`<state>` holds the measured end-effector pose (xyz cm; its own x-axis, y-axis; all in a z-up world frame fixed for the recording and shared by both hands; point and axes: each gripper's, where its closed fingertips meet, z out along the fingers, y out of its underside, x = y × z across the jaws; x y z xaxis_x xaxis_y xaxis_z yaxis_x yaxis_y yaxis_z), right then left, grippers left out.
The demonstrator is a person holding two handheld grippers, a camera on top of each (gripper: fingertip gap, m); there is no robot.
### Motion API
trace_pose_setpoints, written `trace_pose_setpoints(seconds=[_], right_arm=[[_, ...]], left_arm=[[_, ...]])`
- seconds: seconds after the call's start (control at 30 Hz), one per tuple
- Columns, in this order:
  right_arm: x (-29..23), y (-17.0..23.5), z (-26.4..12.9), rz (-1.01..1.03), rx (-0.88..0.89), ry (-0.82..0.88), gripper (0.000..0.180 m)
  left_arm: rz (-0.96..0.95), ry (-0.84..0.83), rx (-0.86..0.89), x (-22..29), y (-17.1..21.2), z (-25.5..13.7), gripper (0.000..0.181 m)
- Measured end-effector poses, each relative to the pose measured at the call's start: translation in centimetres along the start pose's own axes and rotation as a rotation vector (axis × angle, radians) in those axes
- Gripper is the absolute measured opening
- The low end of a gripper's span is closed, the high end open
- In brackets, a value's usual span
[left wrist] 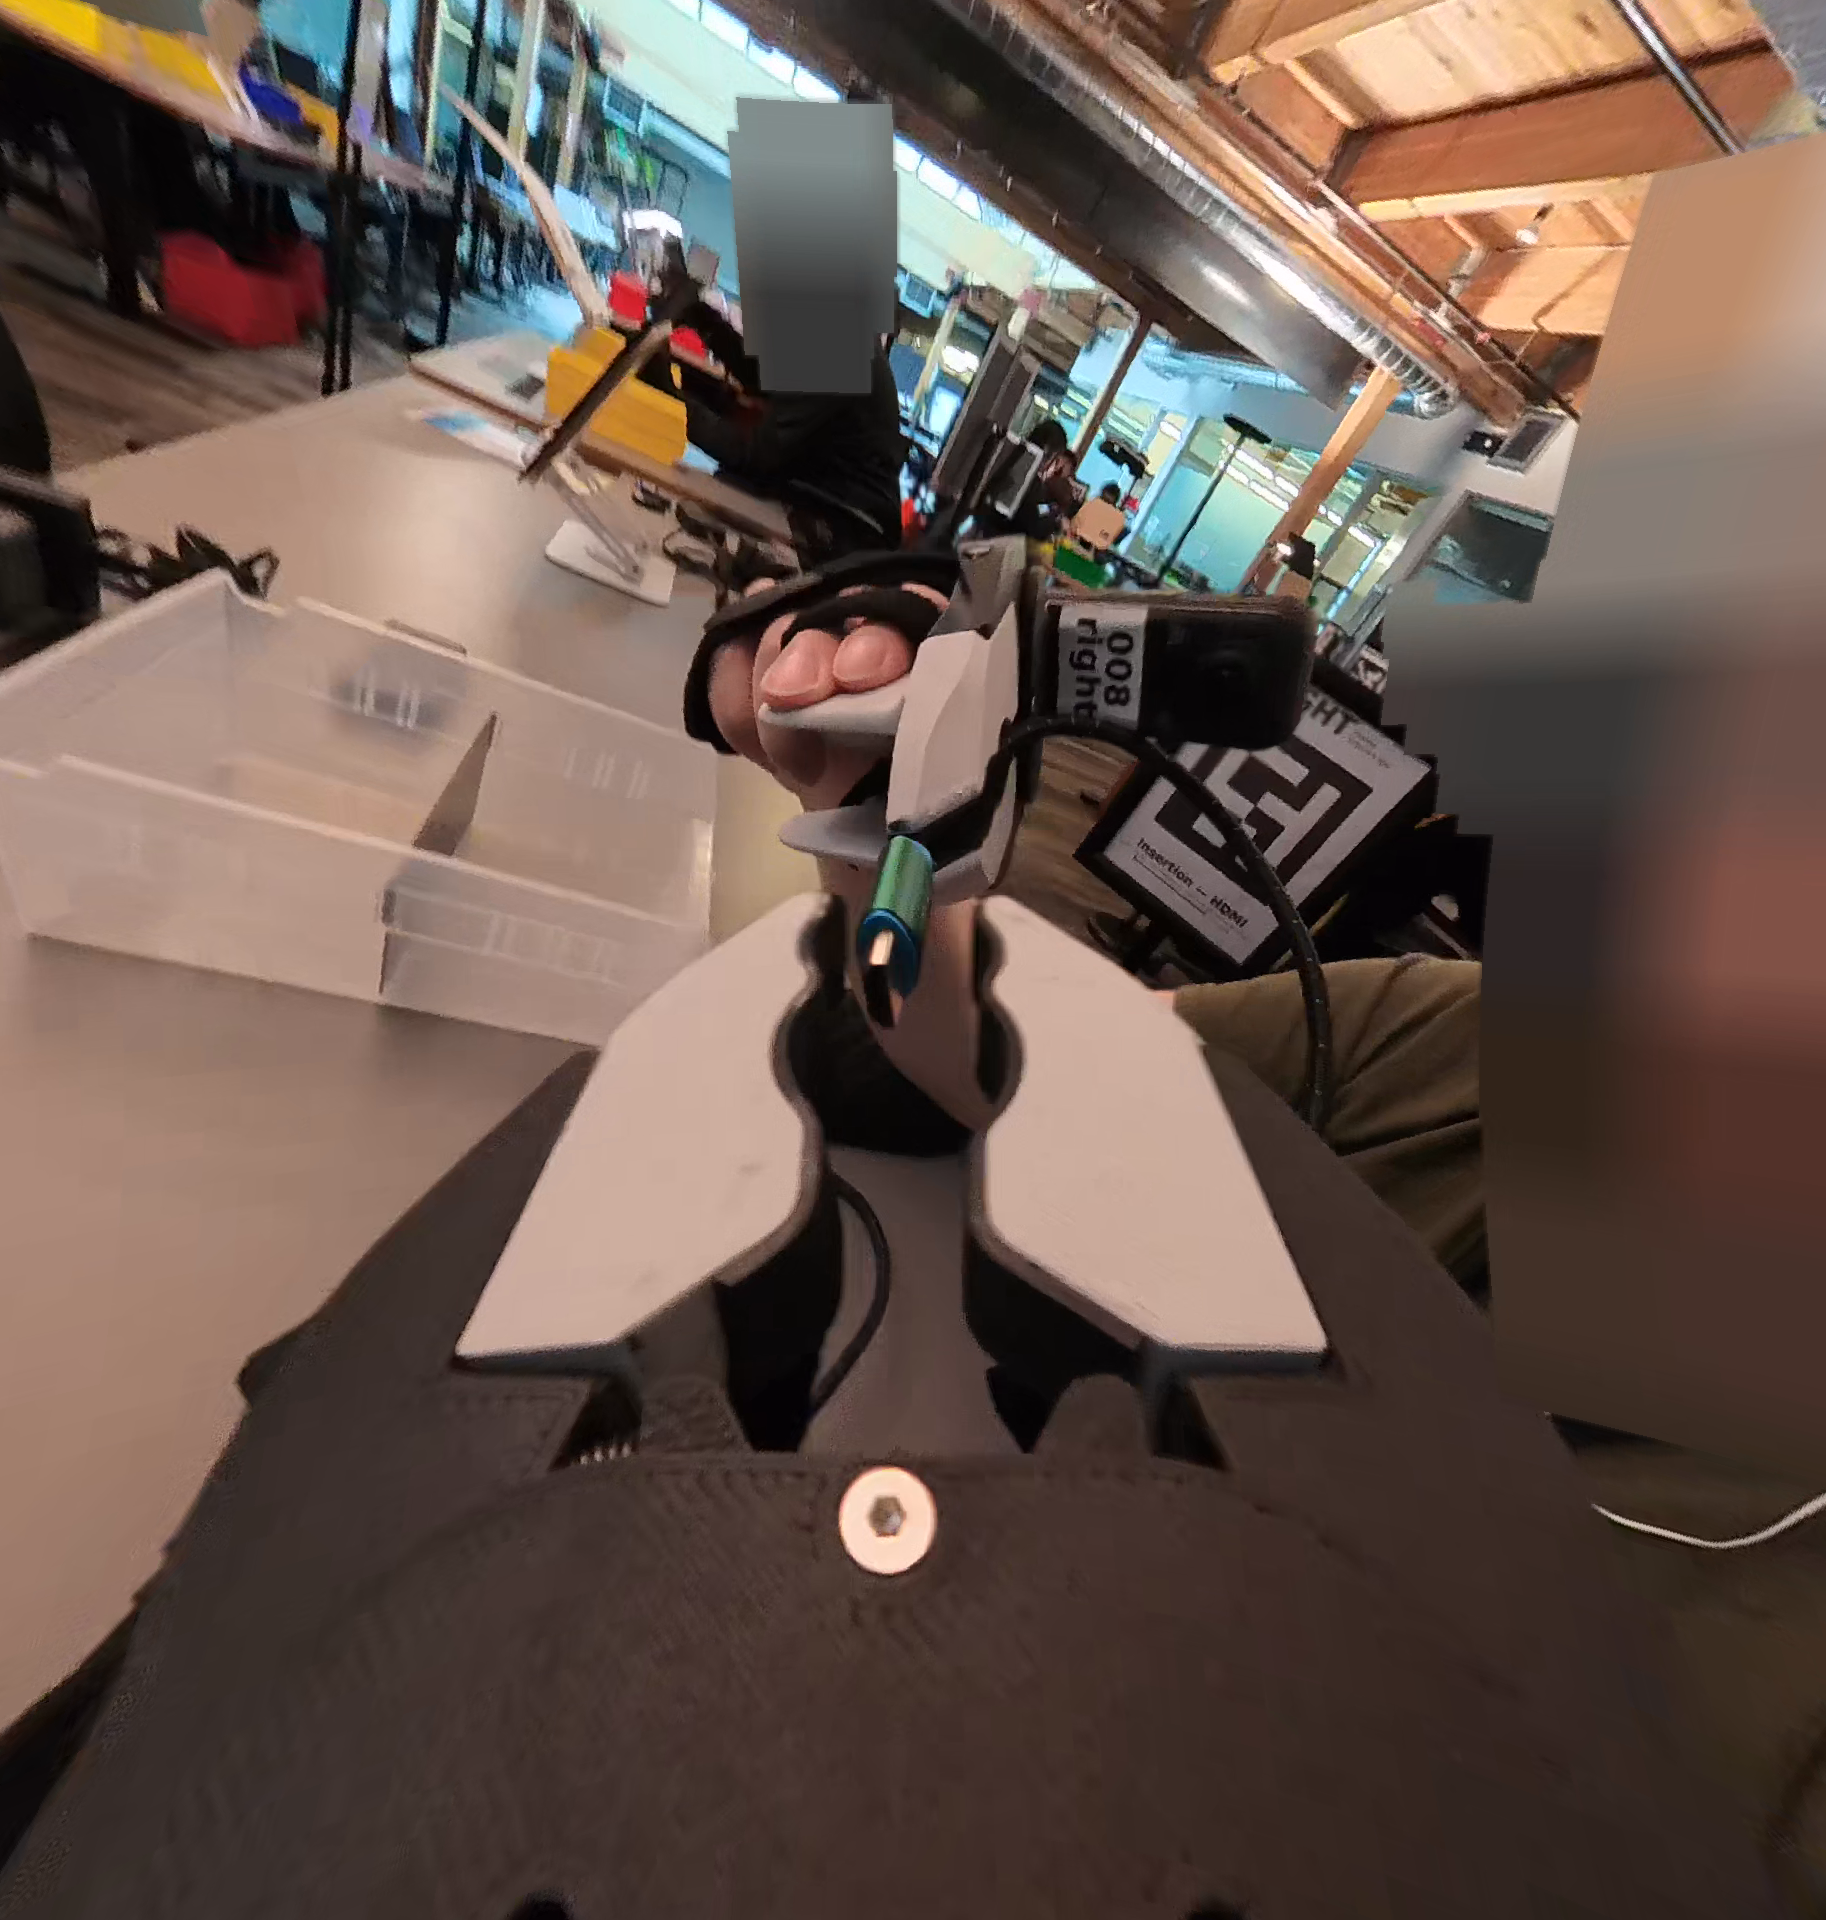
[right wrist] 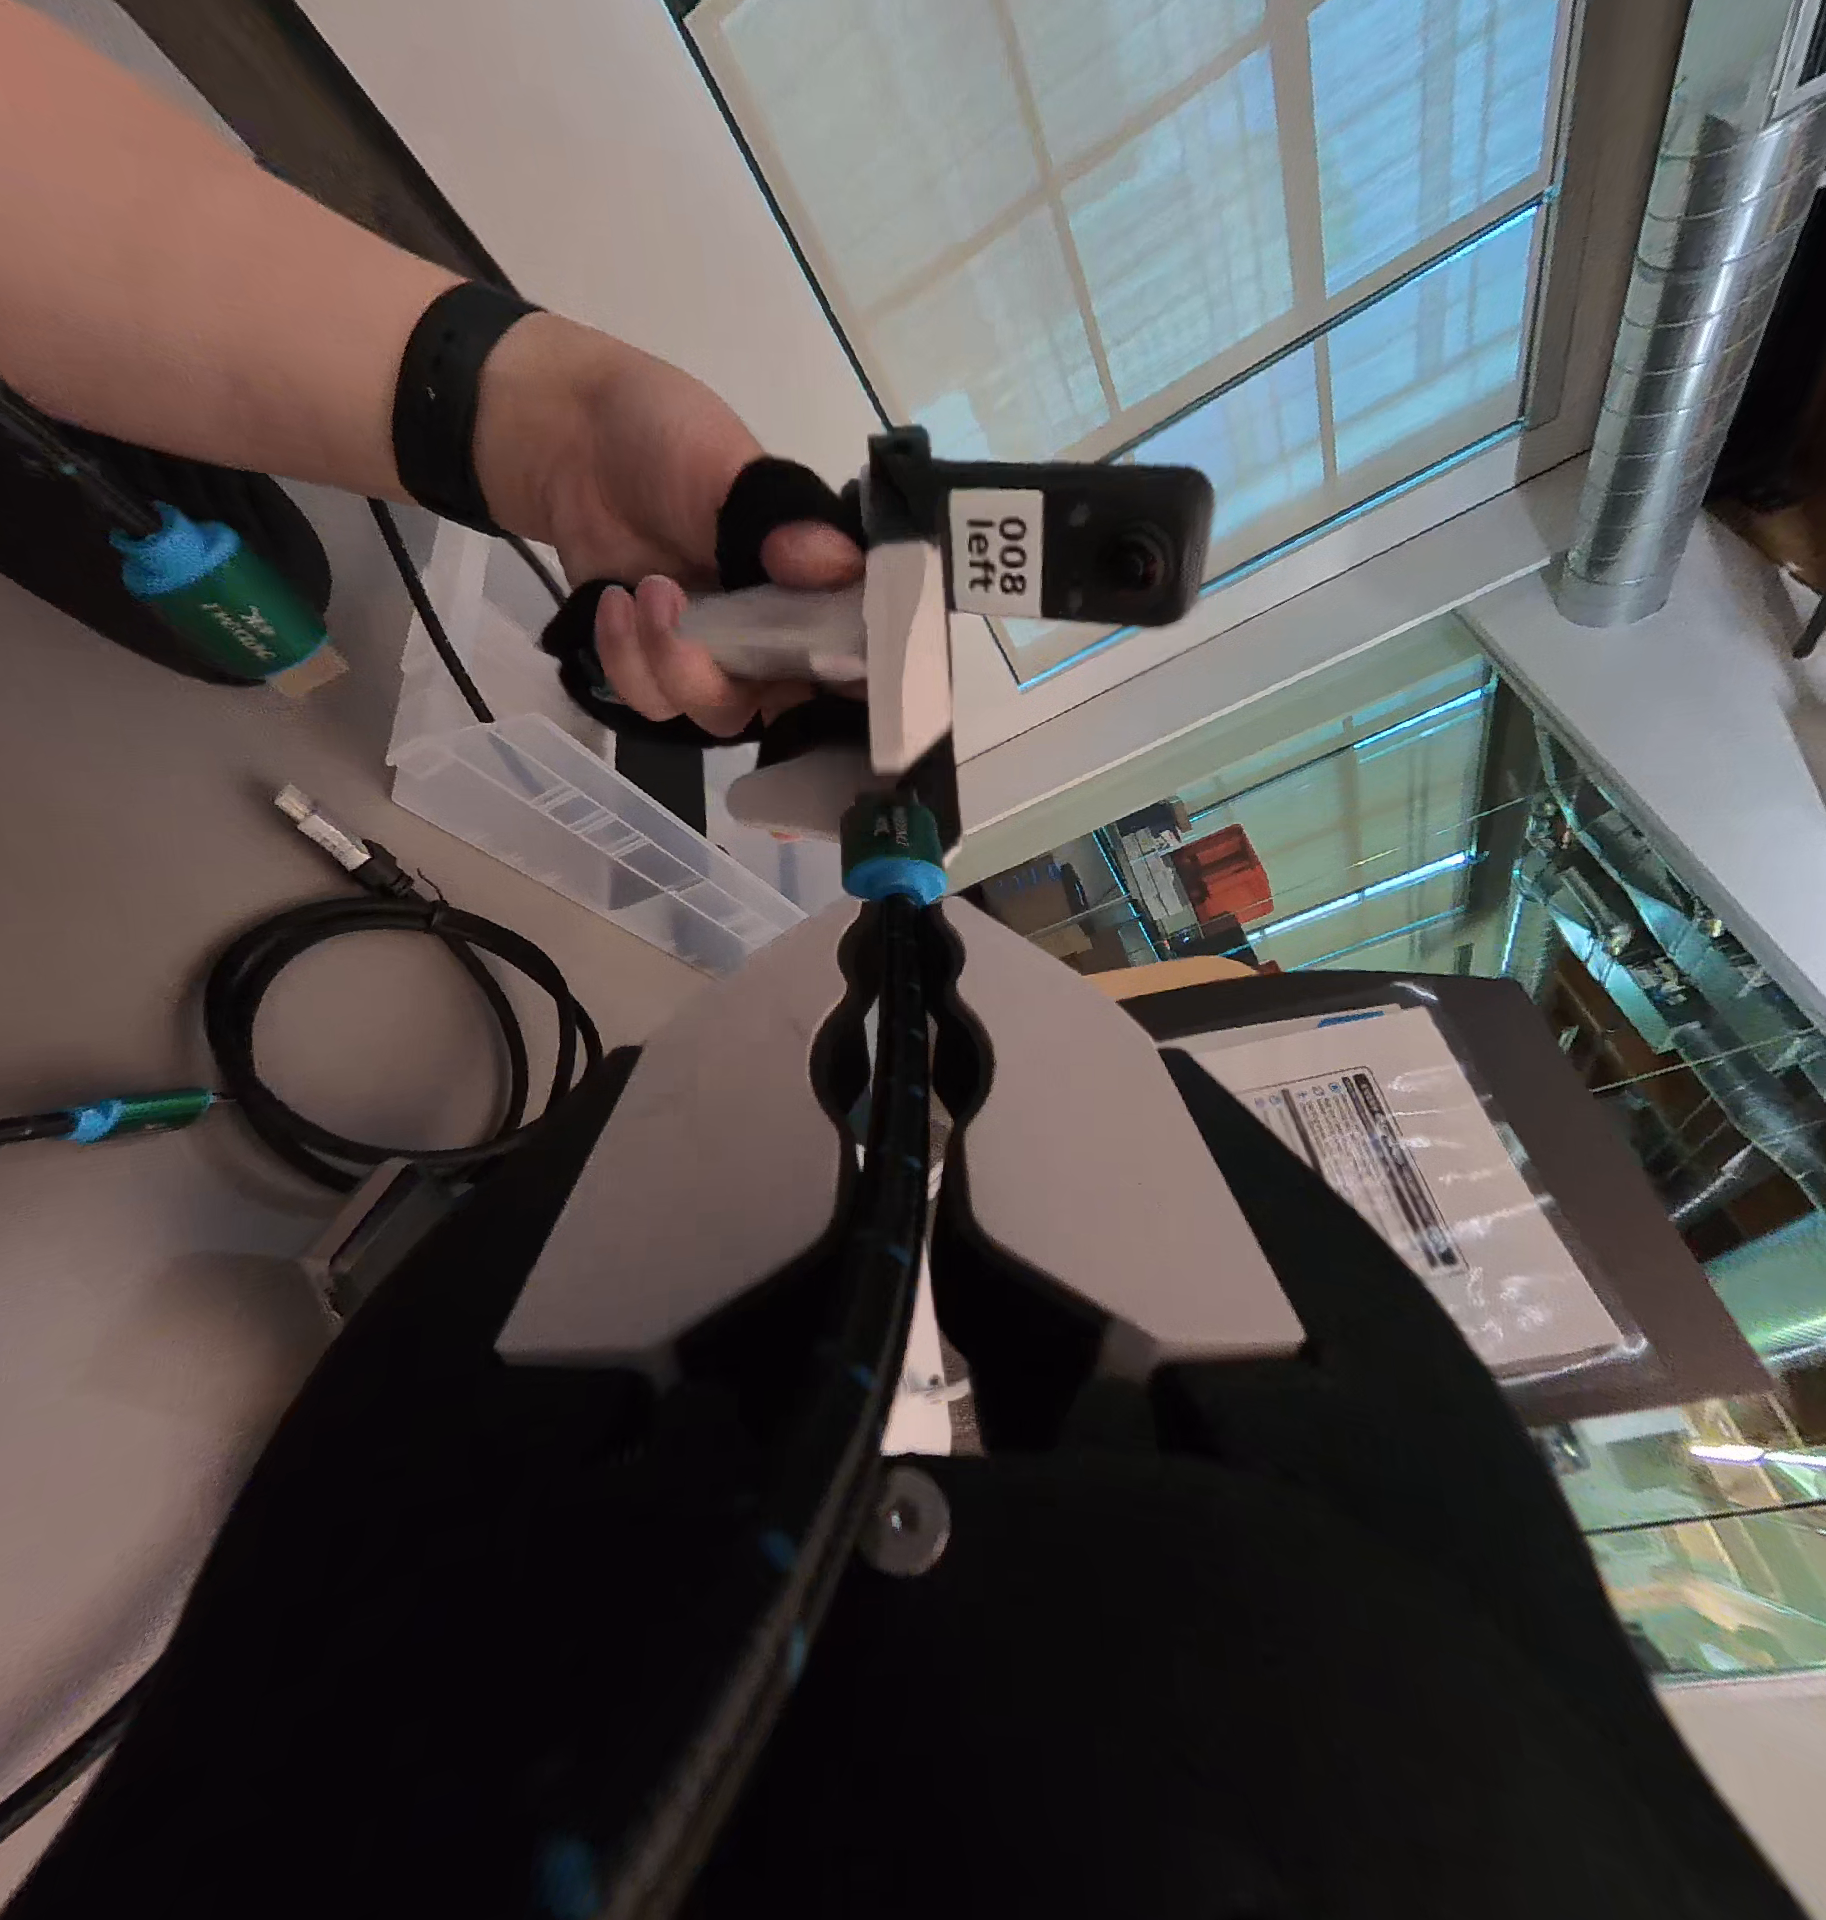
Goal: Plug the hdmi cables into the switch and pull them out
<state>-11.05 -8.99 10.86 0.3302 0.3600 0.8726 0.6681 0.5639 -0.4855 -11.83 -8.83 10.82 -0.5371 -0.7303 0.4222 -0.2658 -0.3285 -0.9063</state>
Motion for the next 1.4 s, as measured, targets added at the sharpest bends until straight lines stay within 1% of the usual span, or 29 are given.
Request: trace_pose_setpoints(seconds=[0.03, 0.17, 0.23, 0.3, 0.33, 0.37, 0.4, 0.43, 0.47, 0.57, 0.63, 0.67, 0.7, 0.73, 0.8, 0.9, 0.97, 1.03, 1.17, 1.23, 1.3, 1.4], right_arm=[[0.3, -0.1, -0.5, 0.015, 0.011, 0.005, 0.009], [2.2, -1.4, -3.1, 0.17, 0.178, 0.022, 0.008], [3.2, -1.5, -4.4, 0.243, 0.24, 0.032, 0.008], [3.9, -1.0, -5.5, 0.307, 0.264, 0.036, 0.008], [4.3, -0.7, -6.1, 0.328, 0.27, 0.044, 0.008], [4.6, -0.4, -6.7, 0.35, 0.278, 0.052, 0.008], [5.0, -0.3, -7.5, 0.369, 0.292, 0.06, 0.008], [5.3, -0.3, -8.3, 0.386, 0.313, 0.066, 0.008], [5.7, -0.4, -9.2, 0.405, 0.342, 0.072, 0.008], [7.0, -1.0, -12.1, 0.451, 0.447, 0.105, 0.008], [7.6, -1.1, -13.6, 0.47, 0.496, 0.13, 0.008], [7.8, -1.0, -14.1, 0.476, 0.498, 0.142, 0.008], [7.9, -0.8, -14.4, 0.475, 0.493, 0.152, 0.008], [7.9, -0.7, -14.6, 0.472, 0.489, 0.16, 0.008], [8.0, -0.5, -15.0, 0.475, 0.489, 0.165, 0.008], [8.2, -0.6, -15.6, 0.478, 0.514, 0.17, 0.008], [8.3, -0.7, -15.9, 0.478, 0.526, 0.175, 0.008], [8.4, -0.7, -16.3, 0.477, 0.53, 0.179, 0.008], [8.5, -0.8, -16.8, 0.479, 0.54, 0.185, 0.008], [8.6, -0.4, -16.6, 0.502, 0.53, 0.189, 0.008], [8.8, 0.6, -15.8, 0.551, 0.49, 0.188, 0.008], [8.9, 1.8, -13.6, 0.632, 0.435, 0.17, 0.008]], left_arm=[[0.012, -0.013, 0.022, 0.1, -0.5, -0.4, 0.034], [0.132, -0.083, 0.081, 0.2, -2.1, -2.8, 0.049], [0.249, -0.179, 0.046, -0.9, -1.9, -3.6, 0.056], [0.415, -0.304, -0.065, -2.6, -0.4, -3.8, 0.062], [0.493, -0.317, -0.138, -3.0, 0.8, -3.4, 0.067], [0.555, -0.274, -0.217, -2.7, 2.5, -2.7, 0.069], [0.598, -0.209, -0.279, -2.2, 4.1, -1.8, 0.06], [0.639, -0.182, -0.318, -2.1, 5.3, -0.9, 0.06], [0.676, -0.204, -0.357, -2.7, 6.1, 0.0, 0.062], [0.739, -0.285, -0.551, -5.9, 9.8, 1.7, 0.06], [0.774, -0.355, -0.728, -8.8, 12.7, 1.7, 0.062], [0.802, -0.39, -0.819, -10.2, 14.0, 1.4, 0.057], [0.823, -0.411, -0.894, -11.3, 15.2, 1.1, 0.057], [0.844, -0.436, -0.941, -12.3, 15.9, 1.0, 0.06], [0.854, -0.455, -1.011, -13.6, 17.3, 1.0, 0.059], [0.922, -0.515, -1.106, -15.6, 18.6, 0.5, 0.059], [0.982, -0.547, -1.142, -16.6, 18.9, 0.2, 0.053], [1.025, -0.563, -1.14, -17.1, 18.9, 0.2, 0.041], [1.118, -0.609, -1.114, -17.7, 18.1, 0.5, 0.033], [1.218, -0.709, -1.113, -18.4, 16.5, 0.3, 0.022], [1.228, -0.799, -1.124, -19.0, 15.2, -0.4, 0.022], [1.28, -0.923, -1.021, -18.7, 11.8, -1.3, 0.021]])
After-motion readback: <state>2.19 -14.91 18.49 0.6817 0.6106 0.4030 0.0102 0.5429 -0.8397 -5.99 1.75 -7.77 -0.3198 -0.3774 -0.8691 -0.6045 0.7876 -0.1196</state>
